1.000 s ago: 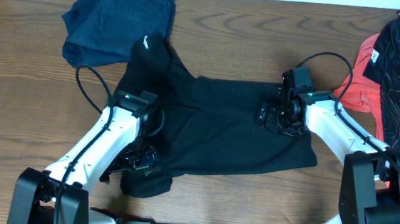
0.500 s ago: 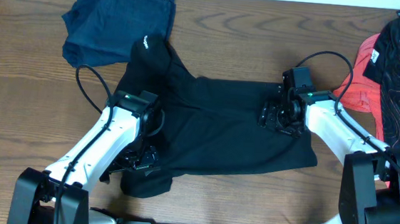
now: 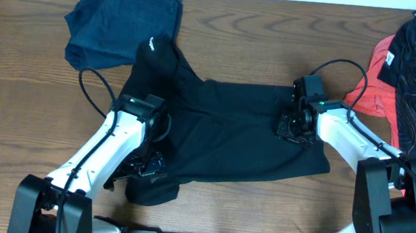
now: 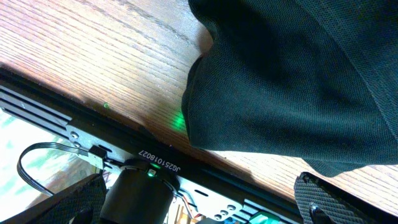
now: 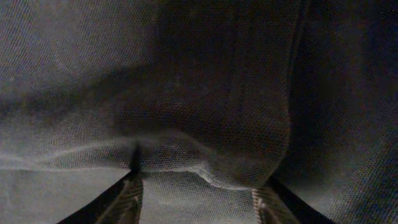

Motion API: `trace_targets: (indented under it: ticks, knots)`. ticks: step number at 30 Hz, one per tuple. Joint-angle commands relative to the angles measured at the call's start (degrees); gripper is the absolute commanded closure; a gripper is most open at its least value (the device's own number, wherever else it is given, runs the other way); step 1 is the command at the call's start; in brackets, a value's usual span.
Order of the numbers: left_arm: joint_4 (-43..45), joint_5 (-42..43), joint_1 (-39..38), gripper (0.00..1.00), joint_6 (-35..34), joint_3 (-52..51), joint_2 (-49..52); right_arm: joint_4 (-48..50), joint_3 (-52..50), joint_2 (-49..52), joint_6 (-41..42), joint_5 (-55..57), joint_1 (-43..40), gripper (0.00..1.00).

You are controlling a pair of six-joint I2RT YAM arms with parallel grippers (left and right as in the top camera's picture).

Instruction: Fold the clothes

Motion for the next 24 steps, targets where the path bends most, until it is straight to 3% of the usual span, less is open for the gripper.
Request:
trace_targets:
  ticks: [1,4,11,14,24]
  knots:
    - [0.17,-0.94,0.24,0.02,0.37,0.63,-0.42,0.33,-0.66,-0.35,0.96,0.39,-1.01,0.60]
    - [0.28,-0.96,0.24,0.02,0.37,0.63,-0.39,0.63,-0.63,-0.35,0.96,0.42,-1.31,0.71]
    - [0.42,-0.96,0.24,0.02,0.37,0.61,-0.39,1.88,-0.59,-0.35,1.03,0.39,-1.95,0.84]
    - [0.42,-0.96,0.24,0.02,0.37,0.61,-0.42,2.43,-0.59,-0.35,2.14,0.72,-2.56,0.98]
    - [1.27,-0.96,0.24,0.02,0.37,0.61,-0.39,11.56,-0.59,-0.35,5.09,1.22,-6.19,0.99]
